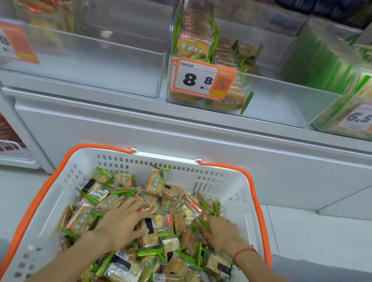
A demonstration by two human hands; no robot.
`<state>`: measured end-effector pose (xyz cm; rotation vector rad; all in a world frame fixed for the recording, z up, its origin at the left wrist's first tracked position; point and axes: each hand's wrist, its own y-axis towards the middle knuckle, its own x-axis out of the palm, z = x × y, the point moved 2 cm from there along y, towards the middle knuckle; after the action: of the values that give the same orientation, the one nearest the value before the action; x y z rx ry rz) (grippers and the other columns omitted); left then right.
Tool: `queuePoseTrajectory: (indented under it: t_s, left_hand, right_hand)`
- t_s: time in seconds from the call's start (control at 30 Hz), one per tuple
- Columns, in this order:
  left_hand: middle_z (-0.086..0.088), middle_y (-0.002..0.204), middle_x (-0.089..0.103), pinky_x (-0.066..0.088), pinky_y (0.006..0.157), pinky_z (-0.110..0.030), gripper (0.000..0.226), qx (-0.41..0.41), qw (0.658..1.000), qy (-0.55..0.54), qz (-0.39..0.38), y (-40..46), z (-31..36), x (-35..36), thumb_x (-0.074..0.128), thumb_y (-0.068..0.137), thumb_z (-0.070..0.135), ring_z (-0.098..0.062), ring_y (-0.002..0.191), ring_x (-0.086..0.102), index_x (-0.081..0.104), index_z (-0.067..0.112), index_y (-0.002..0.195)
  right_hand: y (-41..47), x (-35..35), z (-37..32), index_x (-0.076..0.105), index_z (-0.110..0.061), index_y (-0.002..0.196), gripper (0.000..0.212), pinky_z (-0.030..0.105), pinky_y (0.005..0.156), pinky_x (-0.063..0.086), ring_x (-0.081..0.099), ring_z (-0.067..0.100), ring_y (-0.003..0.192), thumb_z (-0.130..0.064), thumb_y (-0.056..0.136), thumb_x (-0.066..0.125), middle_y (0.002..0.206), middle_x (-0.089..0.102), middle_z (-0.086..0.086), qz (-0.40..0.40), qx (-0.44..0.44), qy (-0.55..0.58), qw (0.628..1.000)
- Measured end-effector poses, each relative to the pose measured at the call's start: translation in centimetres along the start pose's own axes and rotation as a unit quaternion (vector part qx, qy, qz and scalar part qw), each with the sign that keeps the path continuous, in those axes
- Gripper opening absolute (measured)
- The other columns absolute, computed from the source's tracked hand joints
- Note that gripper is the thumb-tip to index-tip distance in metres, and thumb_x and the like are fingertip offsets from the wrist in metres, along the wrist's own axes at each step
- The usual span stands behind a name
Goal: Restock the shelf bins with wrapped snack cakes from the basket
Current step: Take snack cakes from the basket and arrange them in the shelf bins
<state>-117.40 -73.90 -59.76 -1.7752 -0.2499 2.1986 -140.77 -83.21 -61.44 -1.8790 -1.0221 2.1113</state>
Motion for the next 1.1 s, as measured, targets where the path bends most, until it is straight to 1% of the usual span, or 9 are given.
queuePoseTrajectory:
  t_s: [0.17,0.27,0.4,0.5,0.6,0.67,0.83,0.93,1.1]
  left_hand:
    - [0.012,0.151,0.029,0.017,0.114,-0.036,0.040,-0.021,0.999,-0.041,-0.011,0.8,0.8,-1.1,0.050,0.096,0.037,-0.013,0.142,0.019,0.046,0.037,0.136]
    - [0.013,0.139,0.047,0.035,0.106,-0.030,0.034,-0.026,0.981,-0.178,0.067,1.6,2.3,-3.6,0.051,0.097,0.036,-0.011,0.131,0.040,0.052,0.034,0.131]
    - [0.013,0.126,0.054,0.044,0.086,-0.016,0.036,-0.052,0.867,-0.496,0.016,1.9,4.2,-7.9,0.046,0.098,0.039,0.001,0.107,0.054,0.052,0.024,0.130]
    - [0.015,0.112,0.064,0.050,0.081,-0.012,0.020,-0.034,0.825,-0.563,0.038,1.1,4.4,-10.3,0.052,0.094,0.037,0.008,0.090,0.063,0.063,0.028,0.109]
    - [0.007,0.103,0.072,0.051,0.079,-0.014,0.021,-0.030,0.783,-0.613,0.105,0.7,4.9,-11.7,0.061,0.088,0.033,0.000,0.093,0.066,0.067,0.022,0.106]
    - [0.006,0.098,0.074,0.049,0.078,-0.015,0.020,-0.011,0.768,-0.623,0.150,0.7,5.7,-12.8,0.066,0.085,0.028,-0.004,0.095,0.067,0.068,0.020,0.103]
    - [0.020,0.094,0.070,0.047,0.079,-0.018,0.014,-0.006,0.770,-0.533,0.350,0.4,6.1,-16.8,0.069,0.084,0.029,0.003,0.092,0.062,0.068,0.033,0.098]
    - [0.018,0.098,0.065,0.047,0.080,-0.023,0.014,-0.008,0.724,-0.482,0.494,0.2,4.9,-21.2,0.065,0.086,0.033,-0.003,0.093,0.059,0.063,0.037,0.099]
    - [0.012,0.120,0.054,0.045,0.093,-0.033,0.034,-0.004,0.736,-0.344,0.583,3.8,3.1,-28.5,0.055,0.092,0.030,-0.009,0.110,0.053,0.052,0.024,0.125]
  right_hand:
    - [0.6,-4.3,0.7,0.068,-0.007,0.100,0.021,0.021,0.064,0.047,0.059,0.015,0.071,-0.022,0.093,0.055,0.074,0.057,0.000,-0.041,-0.009,0.145,0.989]
    - [-0.2,-8.7,0.4,0.069,-0.005,0.093,0.022,0.014,0.061,0.046,0.055,0.006,0.062,-0.021,0.095,0.054,0.070,0.060,-0.003,-0.054,-0.049,0.327,0.942]
    - [-2.6,-13.4,-1.0,0.064,-0.012,0.109,0.018,0.026,0.085,0.052,0.062,0.010,0.085,-0.022,0.096,0.056,0.089,0.070,-0.003,-0.099,-0.146,0.482,0.858]
    - [-3.7,-15.4,-1.8,0.066,-0.009,0.104,0.018,0.030,0.089,0.049,0.061,0.013,0.084,-0.023,0.095,0.058,0.089,0.067,0.000,-0.045,-0.175,0.547,0.817]
    - [-4.7,-16.6,-3.0,0.068,-0.014,0.106,0.020,0.027,0.088,0.049,0.064,0.014,0.088,-0.025,0.093,0.060,0.091,0.070,0.000,0.025,-0.183,0.612,0.769]
    - [-5.4,-17.4,-3.8,0.068,-0.014,0.112,0.025,0.028,0.091,0.050,0.067,0.018,0.095,-0.027,0.093,0.059,0.100,0.073,0.002,0.063,-0.197,0.620,0.757]
    - [-7.4,-21.7,-3.8,0.065,-0.016,0.101,0.013,0.030,0.090,0.051,0.067,0.017,0.098,-0.024,0.095,0.056,0.102,0.072,0.004,0.197,-0.231,0.536,0.788]
    - [-8.2,-26.0,-1.7,0.062,-0.016,0.094,0.005,0.028,0.086,0.049,0.065,0.019,0.095,-0.015,0.093,0.058,0.101,0.070,0.011,0.283,-0.248,0.487,0.788]
    - [-8.3,-32.2,3.2,0.064,-0.022,0.085,0.008,0.027,0.078,0.047,0.063,0.013,0.082,-0.016,0.090,0.063,0.089,0.071,0.004,0.400,-0.215,0.444,0.772]
